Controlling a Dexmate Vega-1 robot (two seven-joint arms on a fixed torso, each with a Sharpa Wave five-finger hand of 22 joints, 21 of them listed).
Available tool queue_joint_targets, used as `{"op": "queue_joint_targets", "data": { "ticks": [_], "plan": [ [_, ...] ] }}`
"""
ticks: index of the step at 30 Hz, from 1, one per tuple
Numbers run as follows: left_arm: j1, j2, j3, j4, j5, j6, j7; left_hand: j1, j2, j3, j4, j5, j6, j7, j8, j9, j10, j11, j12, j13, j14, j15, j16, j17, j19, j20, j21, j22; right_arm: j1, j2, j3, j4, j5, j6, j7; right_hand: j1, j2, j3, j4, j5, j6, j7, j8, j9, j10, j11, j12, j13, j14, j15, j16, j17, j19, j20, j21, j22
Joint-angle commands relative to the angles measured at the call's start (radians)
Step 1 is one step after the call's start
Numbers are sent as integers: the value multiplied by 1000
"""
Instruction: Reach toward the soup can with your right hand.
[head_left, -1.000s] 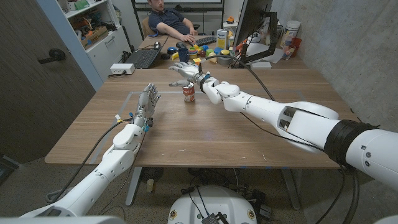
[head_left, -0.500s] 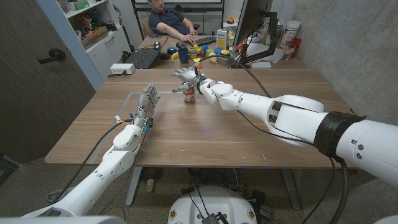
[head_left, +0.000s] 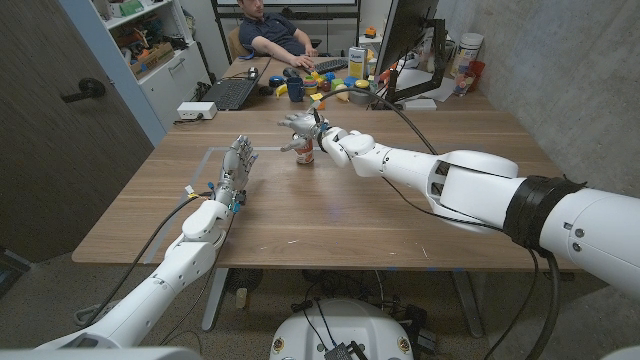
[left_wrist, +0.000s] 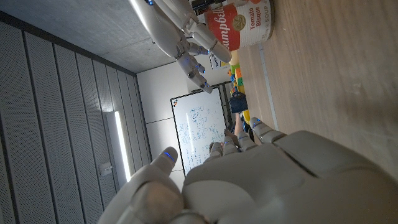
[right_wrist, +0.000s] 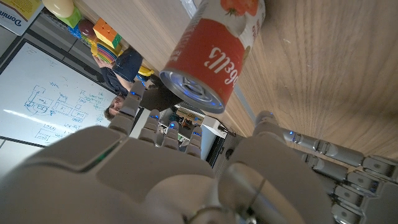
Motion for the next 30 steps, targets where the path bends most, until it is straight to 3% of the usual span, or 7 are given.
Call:
{"op": "queue_joint_targets", "data": {
  "ticks": [1, 30],
  "plan": [
    [-2, -2, 0, 5, -3, 1, -1, -2, 131, -1, 1, 4, -105, -1, 6, 4, -97, 0, 4, 4, -59, 3, 3, 2, -6, -8, 4, 3, -1, -14, -6, -9, 18, 5, 13, 17, 3, -5, -4, 11, 9, -3, 7, 2, 10, -2, 9, 6, 10, -1, 5, 0, 16, 3, -5, 4],
    [-10, -3, -2, 27, -12, -4, -21, -2, 130, -3, 1, 5, -105, -2, 6, 4, -96, -1, 4, 4, -59, 3, 3, 3, -6, -8, 4, 3, -2, -10, -9, 9, 20, 25, -10, 33, 9, -16, -7, 18, 35, -3, 13, 3, 24, -4, 10, 6, 21, -18, 1, -1, 51, 4, -18, 2]
  ]
}}
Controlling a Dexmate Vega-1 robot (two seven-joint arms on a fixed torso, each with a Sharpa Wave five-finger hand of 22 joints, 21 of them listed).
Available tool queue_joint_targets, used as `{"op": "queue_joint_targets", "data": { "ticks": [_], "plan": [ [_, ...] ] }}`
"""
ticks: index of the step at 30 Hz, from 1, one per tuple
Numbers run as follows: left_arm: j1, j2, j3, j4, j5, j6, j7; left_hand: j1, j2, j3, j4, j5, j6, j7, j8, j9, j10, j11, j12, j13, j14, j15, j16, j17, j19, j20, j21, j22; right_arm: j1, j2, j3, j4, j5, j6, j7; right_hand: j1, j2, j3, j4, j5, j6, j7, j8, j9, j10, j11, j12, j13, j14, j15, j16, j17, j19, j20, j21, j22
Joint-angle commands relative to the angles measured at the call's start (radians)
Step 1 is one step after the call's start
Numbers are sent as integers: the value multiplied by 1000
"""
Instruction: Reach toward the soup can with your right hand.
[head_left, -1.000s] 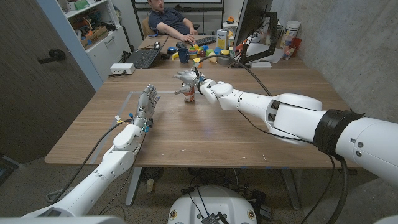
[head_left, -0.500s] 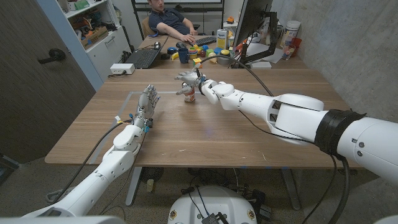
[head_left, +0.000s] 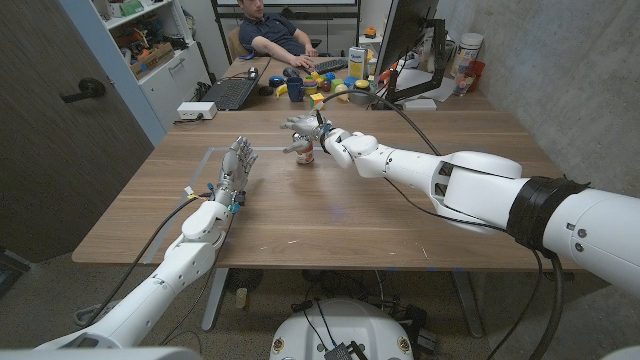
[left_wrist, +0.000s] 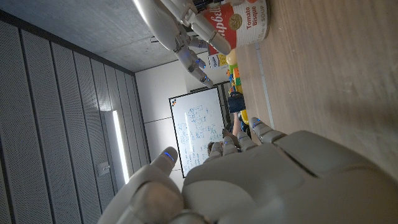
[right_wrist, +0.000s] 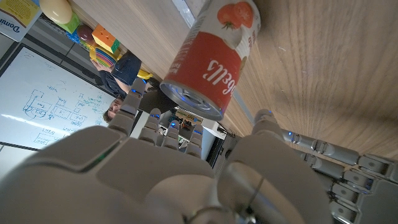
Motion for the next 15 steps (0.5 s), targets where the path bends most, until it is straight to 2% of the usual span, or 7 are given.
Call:
{"op": "queue_joint_targets", "data": {
  "ticks": [1, 15],
  "plan": [
    [-8, -2, -1, 13, -5, -3, -12, -2, 130, -3, 1, 5, -105, -2, 6, 4, -96, -1, 4, 4, -58, 4, 3, 3, -6, -8, 4, 4, 1, 5, -5, 12, 1, 8, -6, 14, 0, -4, -2, 10, 6, -2, 7, 4, 9, -1, 10, 5, 4, -1, 1, -1, 7, 3, -4, 2],
    [-20, -5, 4, 32, -8, -4, -29, -2, 131, -4, 1, 6, -105, -1, 5, 4, -96, -1, 4, 5, -58, 4, 3, 3, -7, -8, 4, 4, -10, -26, 7, -38, 3, -4, 0, 21, 2, -11, -3, 13, 8, -2, 5, 4, 28, -2, 14, 6, 11, -3, -1, -1, 19, 3, -14, 2]
  ]
}}
